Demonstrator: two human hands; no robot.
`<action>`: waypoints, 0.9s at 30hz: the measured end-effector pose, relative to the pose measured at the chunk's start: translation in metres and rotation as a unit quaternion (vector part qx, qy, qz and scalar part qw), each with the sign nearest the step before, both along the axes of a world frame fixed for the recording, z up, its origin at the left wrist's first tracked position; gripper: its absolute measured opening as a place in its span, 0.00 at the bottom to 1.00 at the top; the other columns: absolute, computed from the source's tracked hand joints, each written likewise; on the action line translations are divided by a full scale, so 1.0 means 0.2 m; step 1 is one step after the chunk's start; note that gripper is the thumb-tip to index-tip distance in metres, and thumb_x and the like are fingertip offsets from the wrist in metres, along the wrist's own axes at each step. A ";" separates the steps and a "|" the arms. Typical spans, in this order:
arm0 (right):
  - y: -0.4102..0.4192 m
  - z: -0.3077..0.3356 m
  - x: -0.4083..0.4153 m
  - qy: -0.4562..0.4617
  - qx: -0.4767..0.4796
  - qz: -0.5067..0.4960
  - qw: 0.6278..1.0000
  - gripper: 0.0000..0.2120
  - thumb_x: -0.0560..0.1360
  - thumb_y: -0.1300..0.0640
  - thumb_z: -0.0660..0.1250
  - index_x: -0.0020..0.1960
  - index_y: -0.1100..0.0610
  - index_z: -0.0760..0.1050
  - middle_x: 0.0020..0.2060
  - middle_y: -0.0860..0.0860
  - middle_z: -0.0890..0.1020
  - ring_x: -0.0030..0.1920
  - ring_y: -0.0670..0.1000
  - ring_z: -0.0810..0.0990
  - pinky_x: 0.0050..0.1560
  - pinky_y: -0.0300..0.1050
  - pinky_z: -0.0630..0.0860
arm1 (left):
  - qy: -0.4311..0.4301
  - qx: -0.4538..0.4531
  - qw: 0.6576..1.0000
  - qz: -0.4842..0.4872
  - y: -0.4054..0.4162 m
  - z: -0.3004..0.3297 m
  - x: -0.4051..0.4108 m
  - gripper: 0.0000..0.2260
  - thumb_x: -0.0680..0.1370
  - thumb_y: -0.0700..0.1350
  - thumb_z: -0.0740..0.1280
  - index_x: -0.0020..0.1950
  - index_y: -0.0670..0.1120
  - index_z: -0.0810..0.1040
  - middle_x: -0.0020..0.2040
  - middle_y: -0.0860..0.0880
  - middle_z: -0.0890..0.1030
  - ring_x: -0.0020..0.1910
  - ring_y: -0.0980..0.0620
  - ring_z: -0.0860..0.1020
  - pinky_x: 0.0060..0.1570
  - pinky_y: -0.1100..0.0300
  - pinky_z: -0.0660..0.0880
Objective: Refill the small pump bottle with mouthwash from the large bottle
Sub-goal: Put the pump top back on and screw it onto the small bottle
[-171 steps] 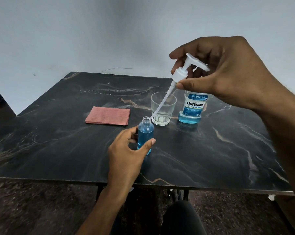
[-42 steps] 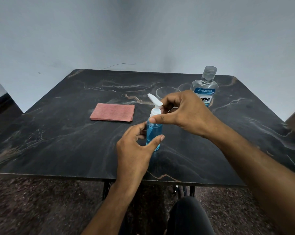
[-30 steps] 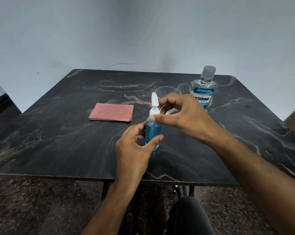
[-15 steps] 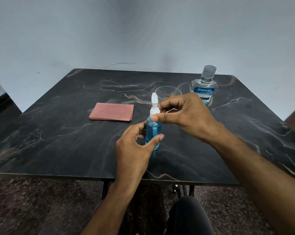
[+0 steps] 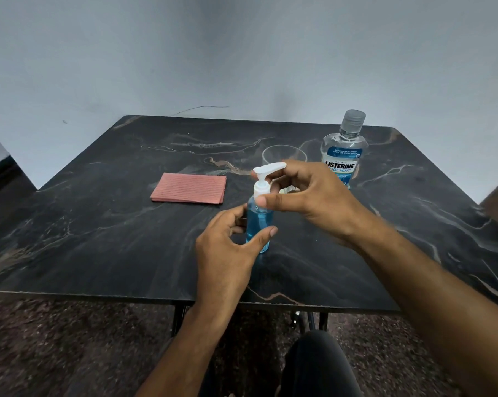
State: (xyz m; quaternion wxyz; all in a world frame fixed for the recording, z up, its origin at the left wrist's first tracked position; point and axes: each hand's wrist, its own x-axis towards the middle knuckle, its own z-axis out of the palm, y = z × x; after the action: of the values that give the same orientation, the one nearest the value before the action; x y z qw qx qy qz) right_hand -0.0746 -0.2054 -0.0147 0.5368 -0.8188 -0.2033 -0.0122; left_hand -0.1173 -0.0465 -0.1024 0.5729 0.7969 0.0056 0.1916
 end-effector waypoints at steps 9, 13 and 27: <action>-0.01 -0.03 0.02 0.056 0.117 0.040 0.991 0.13 0.67 0.59 0.78 0.51 0.55 0.86 0.51 0.60 0.86 0.55 0.64 0.82 0.54 0.50 0.82 | 0.003 0.005 1.000 0.007 0.00 -0.01 0.00 0.23 0.68 0.56 0.80 0.61 0.58 0.81 0.54 0.61 0.83 0.52 0.63 0.81 0.50 0.64 0.80; -0.01 -0.02 0.02 0.041 0.098 0.020 0.994 0.17 0.64 0.54 0.80 0.52 0.57 0.85 0.48 0.60 0.86 0.53 0.62 0.84 0.55 0.55 0.82 | 0.007 0.008 1.000 0.007 0.00 0.00 0.00 0.23 0.68 0.56 0.80 0.61 0.57 0.81 0.54 0.61 0.83 0.52 0.63 0.81 0.50 0.64 0.80; 0.03 -0.02 -0.01 0.010 -0.028 -0.010 0.999 0.26 0.64 0.49 0.81 0.58 0.52 0.78 0.48 0.55 0.83 0.47 0.53 0.82 0.47 0.46 0.82 | -0.005 0.011 1.000 0.001 0.00 0.01 0.00 0.22 0.69 0.54 0.80 0.61 0.55 0.82 0.54 0.60 0.83 0.51 0.65 0.81 0.50 0.68 0.79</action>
State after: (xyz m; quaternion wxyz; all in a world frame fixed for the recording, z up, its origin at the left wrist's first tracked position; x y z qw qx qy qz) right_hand -0.0764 -0.2001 -0.0190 0.5153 -0.8357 -0.1901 -0.0034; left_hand -0.1169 -0.0470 -0.1013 0.5643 0.8020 0.0020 0.1960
